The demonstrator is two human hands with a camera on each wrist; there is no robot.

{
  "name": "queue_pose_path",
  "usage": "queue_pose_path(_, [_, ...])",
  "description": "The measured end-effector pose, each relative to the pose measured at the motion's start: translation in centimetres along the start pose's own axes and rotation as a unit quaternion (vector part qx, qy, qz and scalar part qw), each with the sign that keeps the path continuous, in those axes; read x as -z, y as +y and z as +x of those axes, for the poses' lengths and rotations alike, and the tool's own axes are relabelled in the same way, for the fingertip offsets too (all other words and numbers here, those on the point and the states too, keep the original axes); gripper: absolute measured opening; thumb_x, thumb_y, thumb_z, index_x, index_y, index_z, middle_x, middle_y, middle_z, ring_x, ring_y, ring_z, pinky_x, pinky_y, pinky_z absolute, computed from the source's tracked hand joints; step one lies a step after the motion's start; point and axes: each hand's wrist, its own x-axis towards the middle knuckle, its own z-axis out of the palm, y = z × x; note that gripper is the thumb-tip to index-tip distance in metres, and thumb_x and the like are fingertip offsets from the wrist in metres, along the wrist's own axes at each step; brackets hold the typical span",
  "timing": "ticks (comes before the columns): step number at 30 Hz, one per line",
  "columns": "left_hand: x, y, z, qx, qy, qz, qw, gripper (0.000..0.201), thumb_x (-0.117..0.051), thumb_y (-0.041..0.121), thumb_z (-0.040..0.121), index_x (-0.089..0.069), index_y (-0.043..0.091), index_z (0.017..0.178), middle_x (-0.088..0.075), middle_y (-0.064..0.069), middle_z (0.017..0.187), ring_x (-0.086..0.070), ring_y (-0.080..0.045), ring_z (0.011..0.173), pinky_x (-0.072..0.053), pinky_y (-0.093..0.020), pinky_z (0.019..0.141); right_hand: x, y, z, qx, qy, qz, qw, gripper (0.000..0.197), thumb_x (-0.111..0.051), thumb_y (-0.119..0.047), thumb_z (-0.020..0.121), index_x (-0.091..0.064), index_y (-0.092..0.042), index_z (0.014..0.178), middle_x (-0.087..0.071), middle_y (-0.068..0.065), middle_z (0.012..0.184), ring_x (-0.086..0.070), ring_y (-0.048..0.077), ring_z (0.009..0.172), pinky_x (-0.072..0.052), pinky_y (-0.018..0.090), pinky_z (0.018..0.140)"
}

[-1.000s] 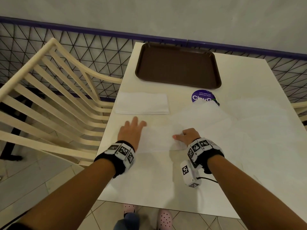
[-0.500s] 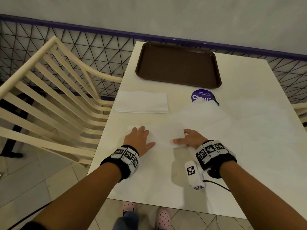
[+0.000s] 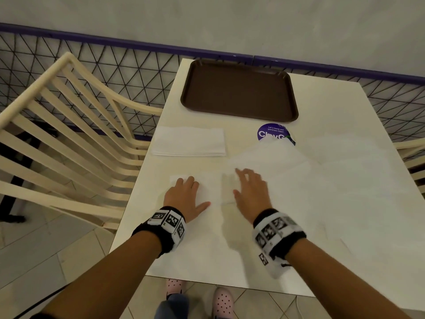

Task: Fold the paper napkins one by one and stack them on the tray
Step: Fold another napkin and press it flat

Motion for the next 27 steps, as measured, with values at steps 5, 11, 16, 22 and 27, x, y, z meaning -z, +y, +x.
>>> queue_pose_path(5, [-0.3, 0.1, 0.0, 0.001, 0.014, 0.034, 0.999, 0.057, -0.029, 0.052, 0.095, -0.029, 0.013, 0.138, -0.03, -0.001, 0.141, -0.035, -0.021, 0.124, -0.042, -0.028, 0.091, -3.0, -4.1, -3.3, 0.15, -0.131, -0.039, 0.979, 0.052, -0.029, -0.012, 0.098, -0.018, -0.004, 0.148, -0.011, 0.01, 0.157, -0.005, 0.025, 0.147, -0.005, 0.037, 0.119])
queue_pose_path(11, [-0.6, -0.1, 0.2, -0.005, 0.02, 0.033, 0.999, 0.057, -0.029, 0.052, 0.095, -0.03, 0.013, 0.137, -0.031, -0.001, 0.141, -0.035, -0.022, 0.124, -0.042, -0.029, 0.091, -3.7, -3.2, -3.3, 0.087, -0.208, -0.09, 0.97, 0.053, -0.004, -0.025, 0.101, 0.003, -0.006, 0.149, 0.011, 0.007, 0.158, 0.01, 0.021, 0.146, 0.007, 0.035, 0.118])
queue_pose_path(16, [-0.6, -0.2, 0.2, -0.006, 0.015, 0.013, 1.0, 0.055, -0.03, 0.051, 0.096, -0.03, 0.014, 0.137, -0.03, 0.0, 0.141, -0.034, -0.021, 0.124, -0.041, -0.028, 0.089, -1.9, 0.3, -3.0, -0.009, -0.229, -0.054, 0.972, 0.051, -0.012, -0.017, 0.102, 0.002, -0.005, 0.149, 0.012, 0.007, 0.157, 0.006, 0.018, 0.147, 0.002, 0.033, 0.119])
queue_pose_path(22, [-0.4, 2.4, -1.0, -0.047, 0.045, 0.048, 0.997, 0.052, -0.027, 0.037, 0.1, -0.018, 0.012, 0.145, -0.022, -0.005, 0.149, -0.029, -0.023, 0.132, -0.03, -0.032, 0.105, -1.5, 0.4, -2.7, 0.008, -0.236, -0.079, 0.968, 0.052, -0.018, -0.014, 0.101, 0.0, -0.006, 0.149, 0.008, 0.011, 0.158, 0.001, 0.022, 0.147, -0.001, 0.033, 0.12])
queue_pose_path(27, [-2.9, 5.9, -2.3, -0.122, 0.034, 0.041, 0.991, 0.053, -0.024, 0.035, 0.1, -0.016, 0.009, 0.146, -0.022, -0.005, 0.149, -0.027, -0.023, 0.133, -0.026, -0.033, 0.108, -1.1, 0.2, -2.7, 0.021, -0.232, -0.109, 0.966, 0.053, -0.022, -0.015, 0.101, -0.001, -0.007, 0.15, 0.005, 0.014, 0.157, -0.002, 0.024, 0.147, -0.003, 0.036, 0.119])
